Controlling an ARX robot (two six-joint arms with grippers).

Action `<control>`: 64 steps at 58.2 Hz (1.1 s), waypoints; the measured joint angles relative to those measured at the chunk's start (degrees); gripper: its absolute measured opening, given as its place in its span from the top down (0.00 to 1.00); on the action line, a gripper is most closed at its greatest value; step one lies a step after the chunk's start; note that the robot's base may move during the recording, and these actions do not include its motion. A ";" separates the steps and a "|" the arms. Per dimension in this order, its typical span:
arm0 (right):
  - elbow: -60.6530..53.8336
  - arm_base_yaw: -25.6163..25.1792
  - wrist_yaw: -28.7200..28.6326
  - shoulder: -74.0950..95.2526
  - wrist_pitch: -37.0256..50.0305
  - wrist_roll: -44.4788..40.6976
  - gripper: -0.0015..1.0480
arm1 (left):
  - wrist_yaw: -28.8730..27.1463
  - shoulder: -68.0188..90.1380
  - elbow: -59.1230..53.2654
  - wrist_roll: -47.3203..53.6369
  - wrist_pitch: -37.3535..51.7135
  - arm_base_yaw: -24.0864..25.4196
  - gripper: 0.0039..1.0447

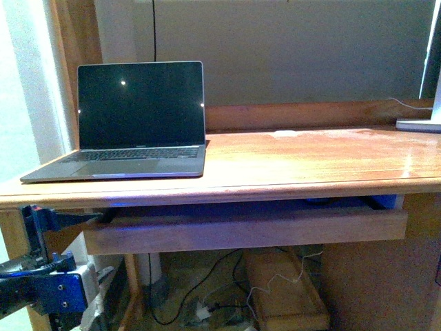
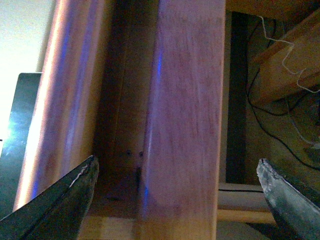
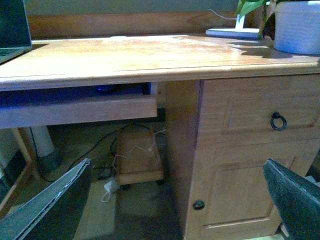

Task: Place mouse

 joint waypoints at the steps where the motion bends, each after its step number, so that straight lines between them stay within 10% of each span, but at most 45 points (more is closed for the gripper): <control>1: 0.00 0.00 0.02 0.00 0.00 0.00 0.01 | 0.02 0.28 0.28 -0.02 -0.07 -0.04 0.07; 45: 0.00 0.00 0.00 -0.02 0.00 0.00 0.01 | -0.11 7.74 14.99 5.01 -14.32 -0.44 0.07; 64: 0.00 0.00 0.00 0.00 0.00 0.00 0.01 | -7.87 -3.30 7.37 -2.62 -34.49 -3.17 0.07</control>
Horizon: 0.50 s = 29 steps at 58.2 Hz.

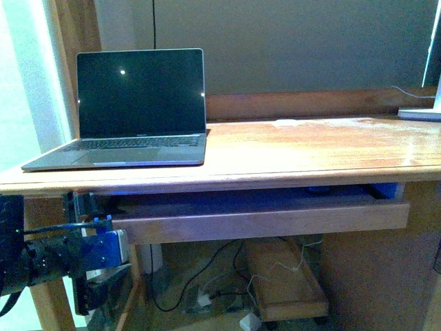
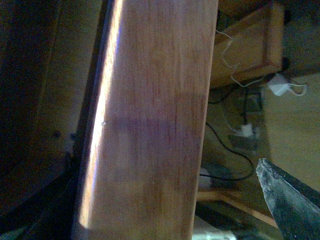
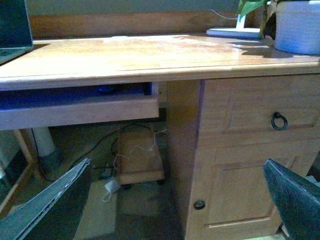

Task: Place mouse

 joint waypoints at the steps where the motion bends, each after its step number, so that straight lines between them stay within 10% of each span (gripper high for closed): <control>1: 0.00 0.00 0.00 0.00 0.00 0.00 0.01 | -0.09 -0.96 -0.57 -0.98 -1.44 -0.17 0.07; 29: 0.00 0.00 0.00 0.00 0.00 0.00 0.01 | 4.87 -19.08 -20.11 -16.61 -11.58 -6.32 0.07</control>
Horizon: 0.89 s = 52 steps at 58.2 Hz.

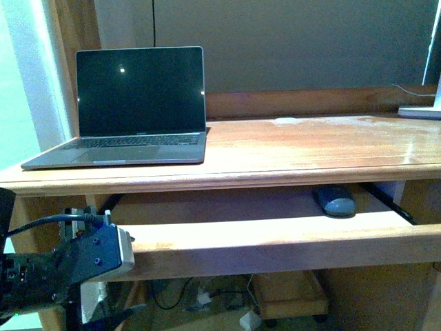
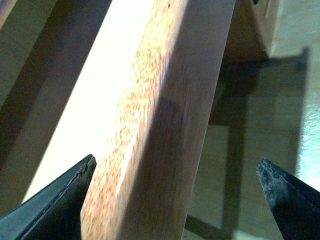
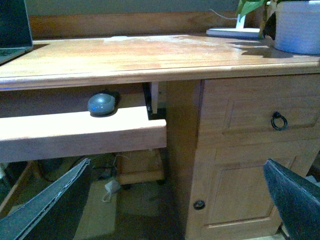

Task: Place mouse

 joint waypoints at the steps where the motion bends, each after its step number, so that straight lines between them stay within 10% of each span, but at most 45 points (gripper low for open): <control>1: 0.00 0.00 0.00 0.00 0.00 0.00 0.01 | 0.22 -0.79 -0.85 -0.92 -0.11 -0.28 0.07; 23: 0.00 0.00 0.00 0.00 0.00 0.00 0.01 | 1.77 -10.08 -11.30 -22.03 4.09 -5.66 0.07; 52: 0.00 -0.02 0.00 0.00 0.00 0.00 0.01 | -17.00 -32.54 -13.27 -70.25 4.39 -7.32 0.07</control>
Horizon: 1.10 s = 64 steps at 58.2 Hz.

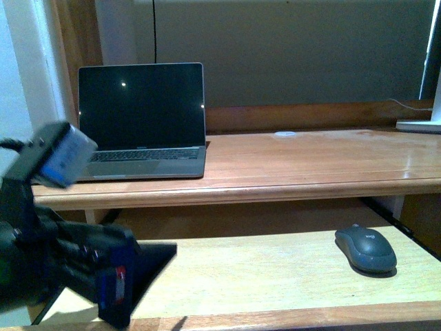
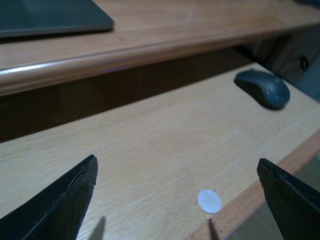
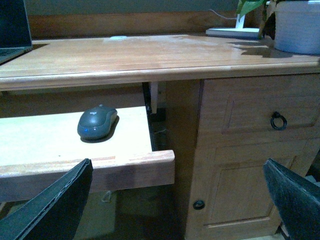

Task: Place mouse

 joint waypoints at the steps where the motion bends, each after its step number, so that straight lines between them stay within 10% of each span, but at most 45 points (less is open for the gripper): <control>1: 0.00 0.02 0.00 0.00 0.00 0.02 0.01 | -1.25 -1.90 -0.59 -1.05 -0.79 0.00 0.07; 33: 0.00 0.00 0.00 -0.02 0.00 0.00 0.01 | -37.22 -57.86 -16.06 -7.63 -41.44 -10.84 0.07; 45: 0.00 0.02 0.00 -0.02 0.00 0.00 0.01 | -41.27 -65.42 -17.66 -10.40 -46.62 -11.34 0.07; 64: 0.00 0.02 0.00 -0.02 0.00 0.00 0.01 | -33.27 -76.81 -30.77 3.26 -32.48 2.19 0.64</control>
